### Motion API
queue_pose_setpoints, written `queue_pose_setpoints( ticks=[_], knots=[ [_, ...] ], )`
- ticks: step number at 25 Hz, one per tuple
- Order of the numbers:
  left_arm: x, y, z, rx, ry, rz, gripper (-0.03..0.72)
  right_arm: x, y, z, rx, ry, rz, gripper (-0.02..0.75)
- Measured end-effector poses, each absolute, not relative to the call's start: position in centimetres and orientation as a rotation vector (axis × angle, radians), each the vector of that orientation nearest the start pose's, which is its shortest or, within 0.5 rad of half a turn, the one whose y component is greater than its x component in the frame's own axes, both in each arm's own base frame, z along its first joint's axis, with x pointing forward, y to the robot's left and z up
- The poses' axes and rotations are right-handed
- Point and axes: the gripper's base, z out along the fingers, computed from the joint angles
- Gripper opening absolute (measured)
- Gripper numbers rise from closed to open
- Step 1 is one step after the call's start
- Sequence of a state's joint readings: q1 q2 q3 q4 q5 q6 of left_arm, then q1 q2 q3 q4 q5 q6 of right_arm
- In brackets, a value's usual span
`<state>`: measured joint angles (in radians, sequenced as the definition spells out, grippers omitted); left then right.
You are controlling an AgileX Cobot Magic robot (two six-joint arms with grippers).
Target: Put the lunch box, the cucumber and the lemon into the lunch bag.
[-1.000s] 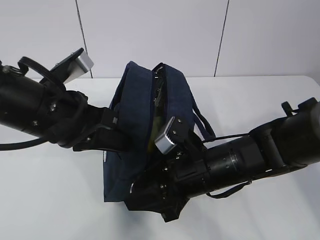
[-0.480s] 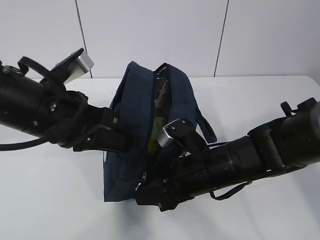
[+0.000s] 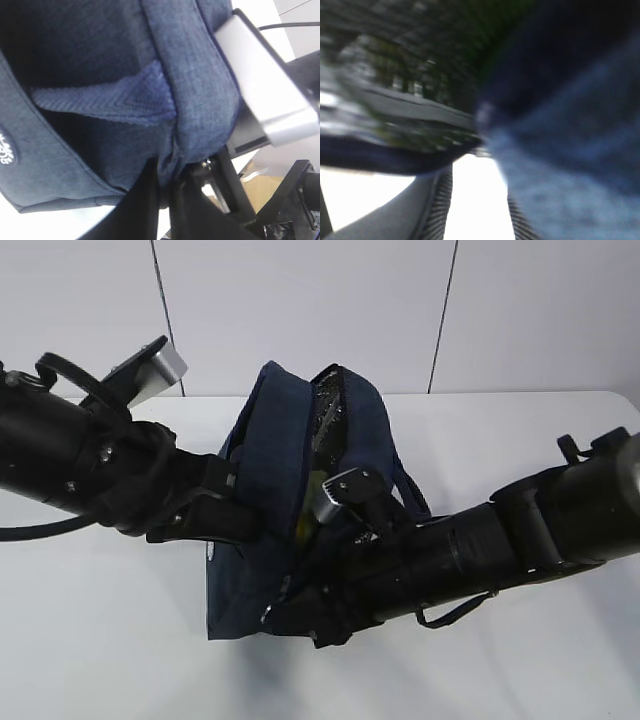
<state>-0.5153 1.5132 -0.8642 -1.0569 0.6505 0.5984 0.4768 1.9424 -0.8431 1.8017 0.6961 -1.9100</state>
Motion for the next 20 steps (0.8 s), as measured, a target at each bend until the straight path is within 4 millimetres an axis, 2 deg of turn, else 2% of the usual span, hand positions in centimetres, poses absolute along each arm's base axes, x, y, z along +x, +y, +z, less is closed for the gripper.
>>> queue_pose_setpoints(
  ticks=[12,20],
  knots=[
    [23.1,-18.6,23.1,0.455,2.562,-1.038,0.003,27.4,21.5,13.3,-0.985,2.069,1.15,0.271],
    [23.1,-18.6,23.1,0.457,2.562,-1.037,0.003,27.7,21.3,12.9,-0.989,2.103,1.074,0.29]
  ],
)
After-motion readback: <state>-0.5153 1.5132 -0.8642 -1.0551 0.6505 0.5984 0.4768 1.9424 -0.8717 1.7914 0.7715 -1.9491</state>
